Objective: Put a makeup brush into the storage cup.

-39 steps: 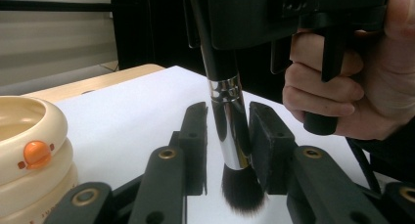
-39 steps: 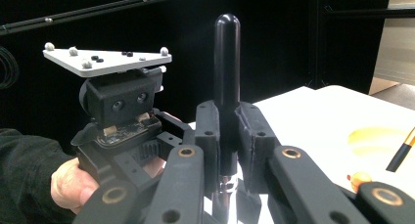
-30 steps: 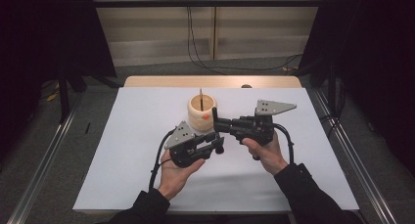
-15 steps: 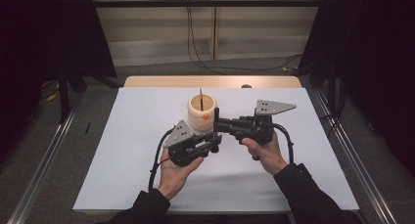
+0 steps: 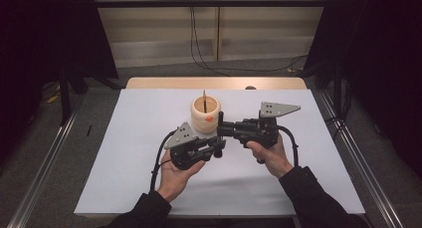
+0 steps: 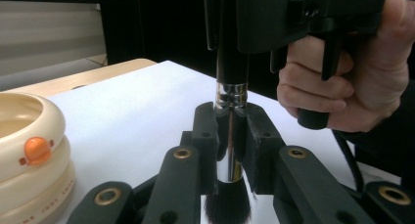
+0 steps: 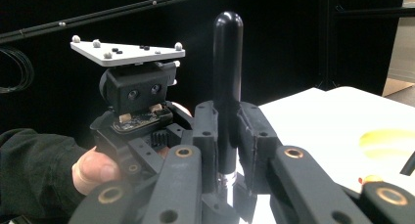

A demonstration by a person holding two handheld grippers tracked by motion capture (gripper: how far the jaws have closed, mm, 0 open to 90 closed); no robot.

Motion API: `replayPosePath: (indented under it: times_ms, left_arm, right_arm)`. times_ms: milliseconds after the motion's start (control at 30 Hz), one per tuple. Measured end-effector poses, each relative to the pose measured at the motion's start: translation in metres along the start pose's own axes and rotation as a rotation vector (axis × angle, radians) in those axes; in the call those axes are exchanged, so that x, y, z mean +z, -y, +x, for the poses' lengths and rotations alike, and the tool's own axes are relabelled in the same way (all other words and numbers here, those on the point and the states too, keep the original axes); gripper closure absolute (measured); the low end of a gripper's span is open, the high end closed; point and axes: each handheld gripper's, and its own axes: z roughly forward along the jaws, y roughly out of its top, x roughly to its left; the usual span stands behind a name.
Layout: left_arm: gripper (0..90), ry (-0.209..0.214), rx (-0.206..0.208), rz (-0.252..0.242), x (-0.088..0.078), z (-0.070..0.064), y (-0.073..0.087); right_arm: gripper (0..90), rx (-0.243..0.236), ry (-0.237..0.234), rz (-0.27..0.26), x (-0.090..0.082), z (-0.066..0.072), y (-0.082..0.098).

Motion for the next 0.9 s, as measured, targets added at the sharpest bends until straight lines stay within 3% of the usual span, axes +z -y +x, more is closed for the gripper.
replayPosePath:
  times_ms: [67,133,433,600,700,900]
  left_arm:
    - [77.8,-0.016,0.004,0.003,0.0014,-0.0024,0.0014]
    - [77.9,-0.002,0.009,0.019,0.0033,-0.0046,0.0030]
    - [77.9,0.017,-0.016,0.011,0.0012,-0.0010,0.0018]
    - [77.8,0.025,-0.021,0.011,-0.0002,0.0010,0.0019]
    - [77.8,0.015,-0.015,0.016,-0.0012,0.0011,0.0015]
    - [77.9,0.016,-0.012,0.028,-0.0009,-0.0011,0.0015]
  right_arm:
    - [72.9,0.007,-0.002,0.005,0.0008,-0.0004,0.0001]
    - [70.6,0.003,-0.010,0.015,0.0010,-0.0014,0.0007]
    - [27.3,0.015,0.025,0.013,-0.0016,-0.0035,-0.0008]
    - [8.5,0.030,0.056,0.010,-0.0032,-0.0058,-0.0016]
    - [0.4,0.006,0.051,0.012,-0.0049,-0.0051,-0.0018]
    - [3.4,-0.029,0.063,0.004,-0.0079,-0.0029,-0.0037]
